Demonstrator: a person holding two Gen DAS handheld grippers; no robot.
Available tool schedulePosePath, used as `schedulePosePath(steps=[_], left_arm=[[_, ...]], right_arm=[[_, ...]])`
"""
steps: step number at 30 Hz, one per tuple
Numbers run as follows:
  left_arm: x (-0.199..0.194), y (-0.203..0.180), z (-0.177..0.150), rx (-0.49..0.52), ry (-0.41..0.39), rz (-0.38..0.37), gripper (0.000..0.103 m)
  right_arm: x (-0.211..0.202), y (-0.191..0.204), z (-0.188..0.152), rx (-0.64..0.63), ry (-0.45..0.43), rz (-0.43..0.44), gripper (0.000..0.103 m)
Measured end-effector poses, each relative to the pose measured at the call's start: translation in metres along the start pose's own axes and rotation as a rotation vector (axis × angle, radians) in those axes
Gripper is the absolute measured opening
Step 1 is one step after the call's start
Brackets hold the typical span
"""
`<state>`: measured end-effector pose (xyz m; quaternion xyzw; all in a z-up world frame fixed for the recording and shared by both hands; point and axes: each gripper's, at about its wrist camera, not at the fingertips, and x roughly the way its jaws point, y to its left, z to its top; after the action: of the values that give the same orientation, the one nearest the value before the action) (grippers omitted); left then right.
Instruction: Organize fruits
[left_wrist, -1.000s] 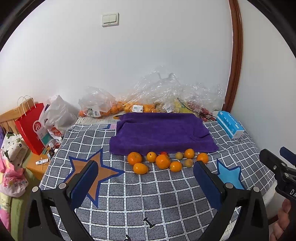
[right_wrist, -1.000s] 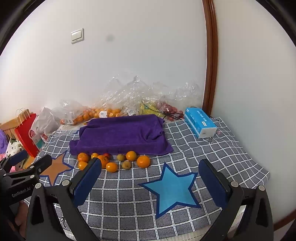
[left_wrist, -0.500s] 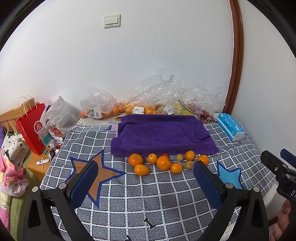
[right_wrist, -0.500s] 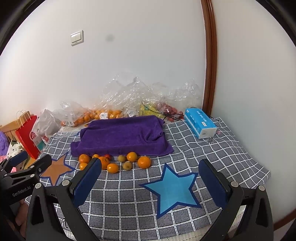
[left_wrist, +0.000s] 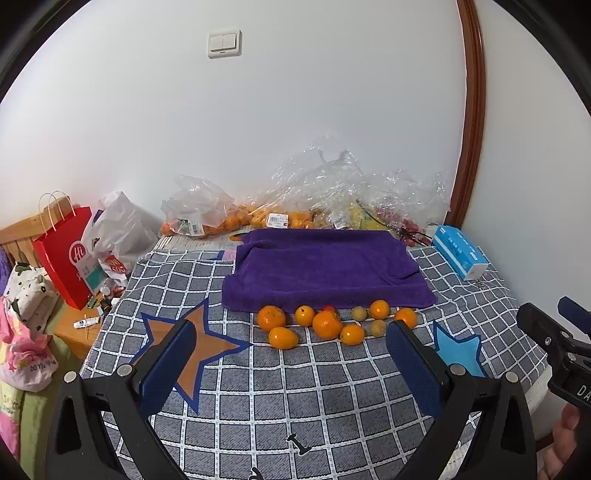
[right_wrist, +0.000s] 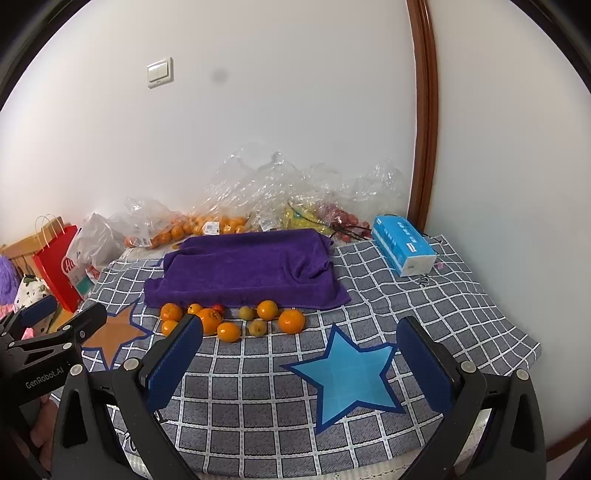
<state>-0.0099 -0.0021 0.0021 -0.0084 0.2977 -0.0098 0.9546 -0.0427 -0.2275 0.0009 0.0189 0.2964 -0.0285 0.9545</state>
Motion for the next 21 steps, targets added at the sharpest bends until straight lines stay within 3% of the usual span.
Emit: schedulePosePath(steps=[21], left_arm=[[-0.0051,-0.0058,-0.0027,0.005,-0.011,-0.023,0.103]], right_arm=[[-0.0018,-0.0067,-0.0082,0.011,0.0,-0.015,0.103]])
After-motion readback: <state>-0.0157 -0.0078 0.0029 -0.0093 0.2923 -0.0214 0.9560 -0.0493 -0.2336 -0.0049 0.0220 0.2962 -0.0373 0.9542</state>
